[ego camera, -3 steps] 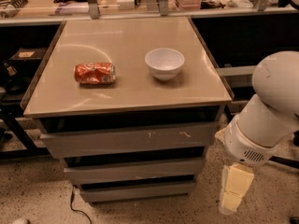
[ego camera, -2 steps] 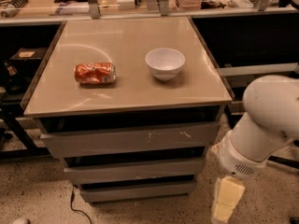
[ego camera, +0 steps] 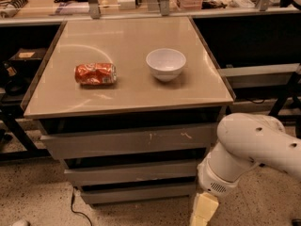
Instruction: Open middle drawer
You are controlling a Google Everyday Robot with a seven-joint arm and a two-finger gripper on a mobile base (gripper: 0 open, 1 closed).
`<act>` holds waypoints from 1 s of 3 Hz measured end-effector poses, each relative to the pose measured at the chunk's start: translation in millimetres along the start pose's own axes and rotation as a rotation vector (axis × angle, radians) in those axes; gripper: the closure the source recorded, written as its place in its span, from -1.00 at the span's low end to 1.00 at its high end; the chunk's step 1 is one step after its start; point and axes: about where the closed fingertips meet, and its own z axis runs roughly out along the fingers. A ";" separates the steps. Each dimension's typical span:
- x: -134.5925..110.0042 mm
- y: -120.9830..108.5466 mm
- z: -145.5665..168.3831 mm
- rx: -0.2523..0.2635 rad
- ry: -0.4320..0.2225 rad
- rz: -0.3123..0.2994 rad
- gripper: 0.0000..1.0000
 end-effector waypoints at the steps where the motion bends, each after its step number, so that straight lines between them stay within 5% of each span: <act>1: -10.9 -26.5 60.9 -0.010 -0.038 0.002 -1.00; 3: -10.1 -29.4 73.7 -0.043 -0.068 0.011 -1.00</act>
Offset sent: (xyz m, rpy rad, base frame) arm 0.0366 0.0300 -0.0939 0.0601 -0.0043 -0.0041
